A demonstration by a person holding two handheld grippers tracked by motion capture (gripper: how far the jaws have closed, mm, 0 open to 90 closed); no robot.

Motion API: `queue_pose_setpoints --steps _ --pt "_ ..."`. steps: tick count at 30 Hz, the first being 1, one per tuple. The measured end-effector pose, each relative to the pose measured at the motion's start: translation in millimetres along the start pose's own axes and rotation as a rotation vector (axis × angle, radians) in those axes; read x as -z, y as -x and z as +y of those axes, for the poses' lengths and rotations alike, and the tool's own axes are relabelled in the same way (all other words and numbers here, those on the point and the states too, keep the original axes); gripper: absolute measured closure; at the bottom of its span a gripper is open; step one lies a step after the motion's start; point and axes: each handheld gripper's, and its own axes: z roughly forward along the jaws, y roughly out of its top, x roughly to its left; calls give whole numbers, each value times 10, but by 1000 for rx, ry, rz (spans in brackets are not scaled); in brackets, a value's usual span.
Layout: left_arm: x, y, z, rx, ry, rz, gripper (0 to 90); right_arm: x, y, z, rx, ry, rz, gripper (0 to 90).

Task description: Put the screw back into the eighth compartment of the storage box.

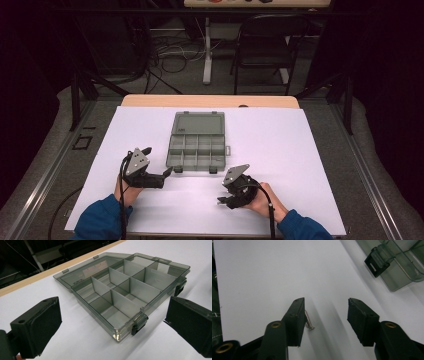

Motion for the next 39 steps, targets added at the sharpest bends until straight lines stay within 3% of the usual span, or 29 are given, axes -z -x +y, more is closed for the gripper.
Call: queue_pose_setpoints --steps 9,23,39 --pt "1 -5 0 -5 -2 4 0 -39 -18 -5 37 -20 35 689" --pt "4 -9 0 -2 -3 2 0 -83 -18 -23 32 -49 57 871" --pt "8 -2 3 -3 4 2 0 -11 -6 -13 32 -25 15 875"
